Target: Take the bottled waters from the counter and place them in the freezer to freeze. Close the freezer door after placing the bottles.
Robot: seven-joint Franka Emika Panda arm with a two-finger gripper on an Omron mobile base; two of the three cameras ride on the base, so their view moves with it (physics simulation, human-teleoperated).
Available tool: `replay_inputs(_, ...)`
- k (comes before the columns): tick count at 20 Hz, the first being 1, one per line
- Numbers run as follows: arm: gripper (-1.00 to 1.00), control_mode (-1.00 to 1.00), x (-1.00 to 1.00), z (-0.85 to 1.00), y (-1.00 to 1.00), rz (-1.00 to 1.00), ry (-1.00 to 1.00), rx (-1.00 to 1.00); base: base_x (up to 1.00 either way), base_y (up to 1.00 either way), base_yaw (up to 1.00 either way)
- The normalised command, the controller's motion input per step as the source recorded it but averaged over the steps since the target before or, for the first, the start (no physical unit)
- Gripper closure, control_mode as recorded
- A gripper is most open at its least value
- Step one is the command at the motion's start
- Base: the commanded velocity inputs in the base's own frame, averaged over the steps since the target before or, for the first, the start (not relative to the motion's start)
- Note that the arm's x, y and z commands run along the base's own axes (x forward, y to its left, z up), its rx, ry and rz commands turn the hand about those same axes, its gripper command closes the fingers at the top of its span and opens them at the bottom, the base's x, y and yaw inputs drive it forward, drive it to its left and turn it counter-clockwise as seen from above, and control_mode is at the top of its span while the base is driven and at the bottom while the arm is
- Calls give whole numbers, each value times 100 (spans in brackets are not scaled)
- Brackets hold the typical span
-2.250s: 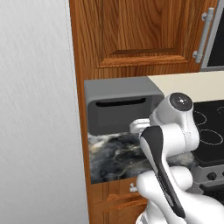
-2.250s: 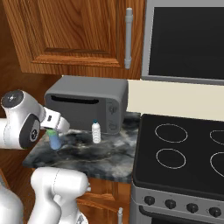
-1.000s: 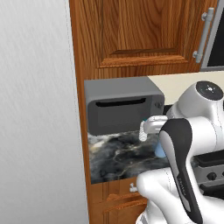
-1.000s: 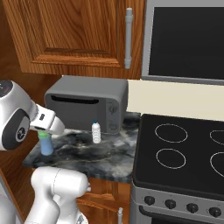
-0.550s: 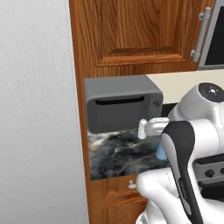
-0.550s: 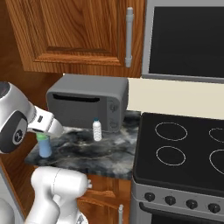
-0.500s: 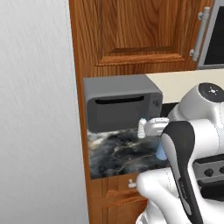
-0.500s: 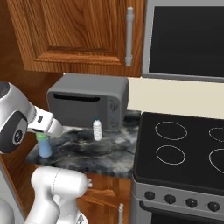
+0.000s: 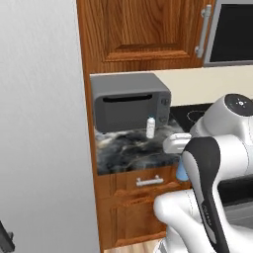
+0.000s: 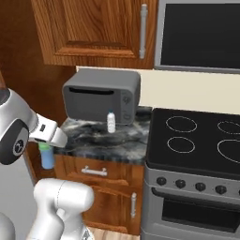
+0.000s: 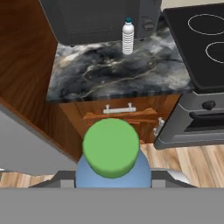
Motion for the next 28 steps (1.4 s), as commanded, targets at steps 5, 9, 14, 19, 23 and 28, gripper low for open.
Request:
replay_inputs(5, 100, 100, 0, 0, 0, 0, 0, 0, -68, 1, 0)
replay_inputs(9, 100, 100, 0, 0, 0, 0, 0, 0, -57, 14, 0)
replay_inputs(14, 100, 100, 0, 0, 0, 0, 0, 0, -41, 32, 3)
replay_inputs(19, 100, 100, 0, 0, 0, 0, 0, 0, -26, 72, 18)
replay_inputs(23, 100, 100, 0, 0, 0, 0, 0, 0, -16, 98, 25)
replay_inputs(28, 100, 100, 0, 0, 0, 0, 0, 0, 0, 100, 28)
